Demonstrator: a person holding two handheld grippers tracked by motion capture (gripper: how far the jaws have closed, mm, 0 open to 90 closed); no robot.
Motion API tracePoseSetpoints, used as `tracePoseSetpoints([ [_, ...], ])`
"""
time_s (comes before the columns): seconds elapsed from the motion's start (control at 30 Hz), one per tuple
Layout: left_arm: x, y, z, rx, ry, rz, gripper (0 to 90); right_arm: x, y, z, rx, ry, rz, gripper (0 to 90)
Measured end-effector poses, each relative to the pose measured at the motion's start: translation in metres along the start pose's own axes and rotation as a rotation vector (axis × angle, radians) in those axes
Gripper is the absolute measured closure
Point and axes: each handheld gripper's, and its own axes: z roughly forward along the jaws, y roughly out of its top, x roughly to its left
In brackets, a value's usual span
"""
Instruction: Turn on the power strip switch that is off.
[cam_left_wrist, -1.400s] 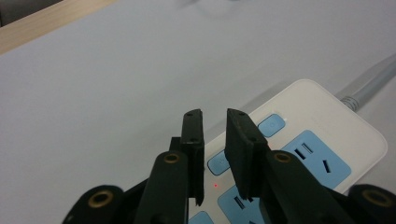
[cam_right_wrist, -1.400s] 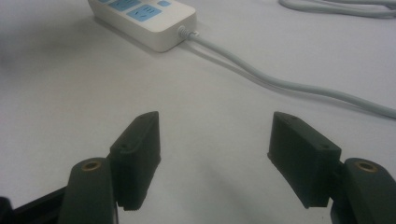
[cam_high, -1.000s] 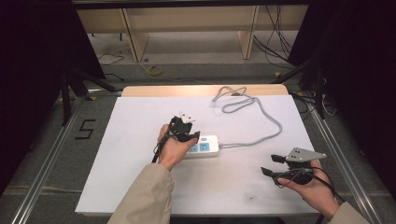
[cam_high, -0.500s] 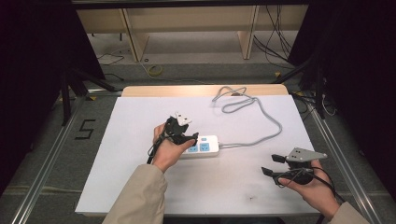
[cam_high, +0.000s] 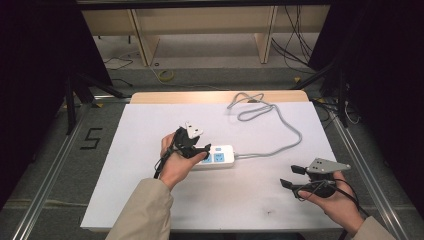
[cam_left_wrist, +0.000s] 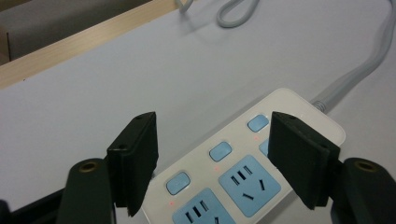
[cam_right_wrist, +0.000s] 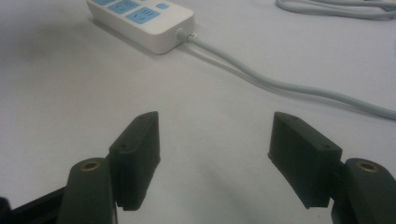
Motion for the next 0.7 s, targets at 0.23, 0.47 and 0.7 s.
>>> tracePoseSetpoints([
  [0.23,0.001,-0.003,-0.006,-0.004,0.005,-0.002,27.9,0.0,0.0,0.0,-0.002,0.001,0.0,33.7],
  [0.47,0.004,-0.007,-0.013,0.0,0.01,-0.008,24.5,0.0,0.0,0.0,-0.002,0.0,0.0,33.5],
  [0.7,0.008,-0.015,-0.018,0.004,-0.006,-0.027,23.1,0.0,0.0,0.0,0.0,0.001,-0.001,33.4],
])
